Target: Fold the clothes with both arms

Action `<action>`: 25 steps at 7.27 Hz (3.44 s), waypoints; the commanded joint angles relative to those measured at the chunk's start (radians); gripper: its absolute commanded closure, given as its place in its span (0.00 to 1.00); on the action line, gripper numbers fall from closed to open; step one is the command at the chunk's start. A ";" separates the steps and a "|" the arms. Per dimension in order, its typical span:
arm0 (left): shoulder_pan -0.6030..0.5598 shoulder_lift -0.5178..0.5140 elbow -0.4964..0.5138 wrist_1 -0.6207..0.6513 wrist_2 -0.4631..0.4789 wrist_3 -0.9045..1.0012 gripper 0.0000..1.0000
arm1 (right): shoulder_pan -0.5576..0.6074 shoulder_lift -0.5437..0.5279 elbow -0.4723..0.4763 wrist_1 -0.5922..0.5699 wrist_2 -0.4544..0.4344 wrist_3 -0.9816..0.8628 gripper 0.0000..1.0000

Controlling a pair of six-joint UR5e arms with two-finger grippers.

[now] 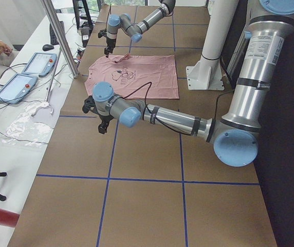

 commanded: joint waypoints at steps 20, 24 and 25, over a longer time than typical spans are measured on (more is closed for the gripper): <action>0.428 -0.562 0.558 -0.349 0.422 -0.607 1.00 | 0.099 -0.287 0.272 0.112 0.315 -0.097 0.00; 0.479 -0.672 0.658 -0.352 0.559 -0.676 1.00 | 0.102 -0.301 0.281 0.114 0.321 -0.095 0.00; 0.479 -0.671 0.659 -0.359 0.562 -0.676 1.00 | 0.102 -0.304 0.281 0.114 0.319 -0.097 0.00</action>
